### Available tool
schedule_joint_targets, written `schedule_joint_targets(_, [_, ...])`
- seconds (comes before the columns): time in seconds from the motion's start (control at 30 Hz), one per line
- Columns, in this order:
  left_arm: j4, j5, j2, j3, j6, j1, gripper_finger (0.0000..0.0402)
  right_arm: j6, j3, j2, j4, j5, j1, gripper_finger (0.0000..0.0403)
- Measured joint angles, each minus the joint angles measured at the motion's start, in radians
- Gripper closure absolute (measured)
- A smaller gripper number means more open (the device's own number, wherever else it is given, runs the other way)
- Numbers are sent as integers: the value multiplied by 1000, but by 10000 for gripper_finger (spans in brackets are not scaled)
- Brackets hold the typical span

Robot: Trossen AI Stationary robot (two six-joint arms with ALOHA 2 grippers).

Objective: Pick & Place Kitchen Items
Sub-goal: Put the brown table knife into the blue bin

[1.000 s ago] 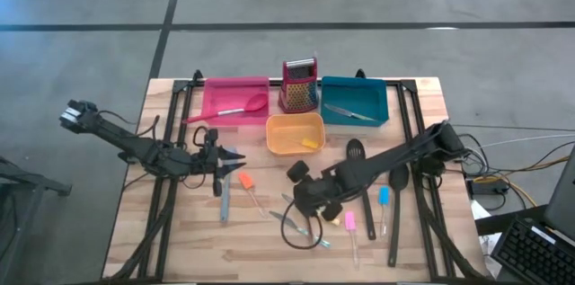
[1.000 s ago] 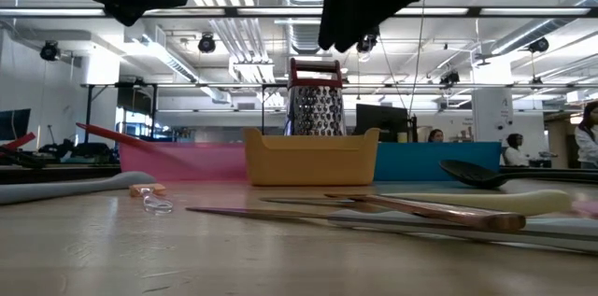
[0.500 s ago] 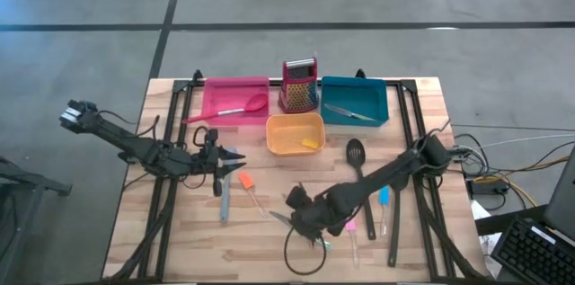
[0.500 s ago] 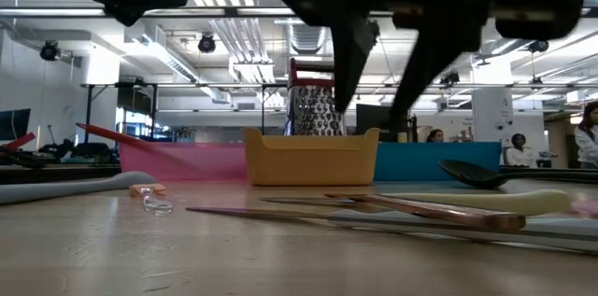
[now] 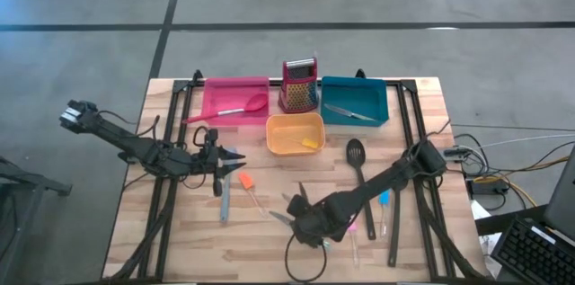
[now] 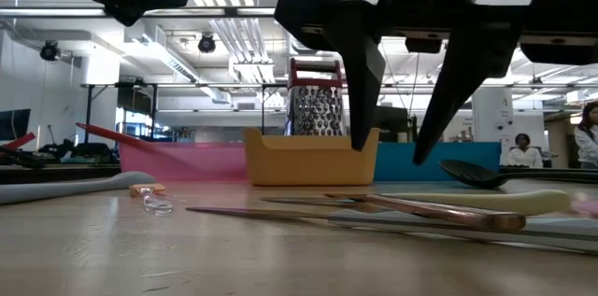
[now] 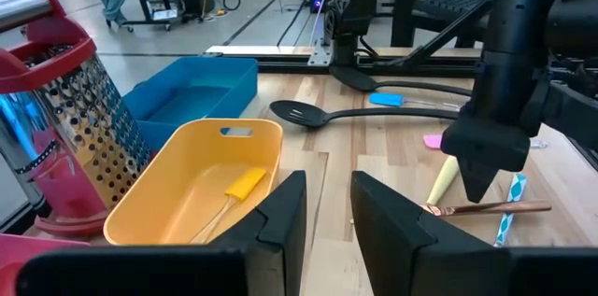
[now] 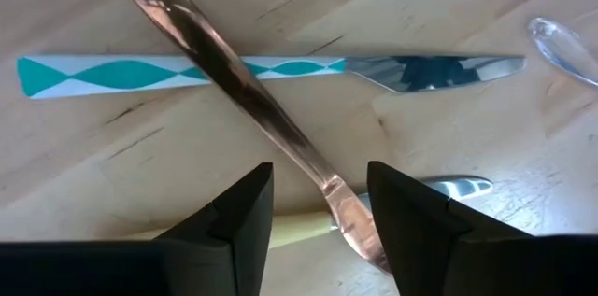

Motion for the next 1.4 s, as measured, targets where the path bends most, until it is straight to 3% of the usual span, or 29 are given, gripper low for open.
schedule_joint_targets(0.4, [0,0,0,0,0,0,312,28,0,22,51,0,10,255])
schedule_joint_targets(0.87, [-2,-1,2,0,0,0,312,2,0,78,46,0,12,230])
schedule_joint_targets(1.07, [-2,-1,2,0,0,0,312,1,0,78,47,0,9,265])
schedule_joint_targets(1.4, [-2,-1,2,0,0,0,312,-16,-6,78,46,0,9,358])
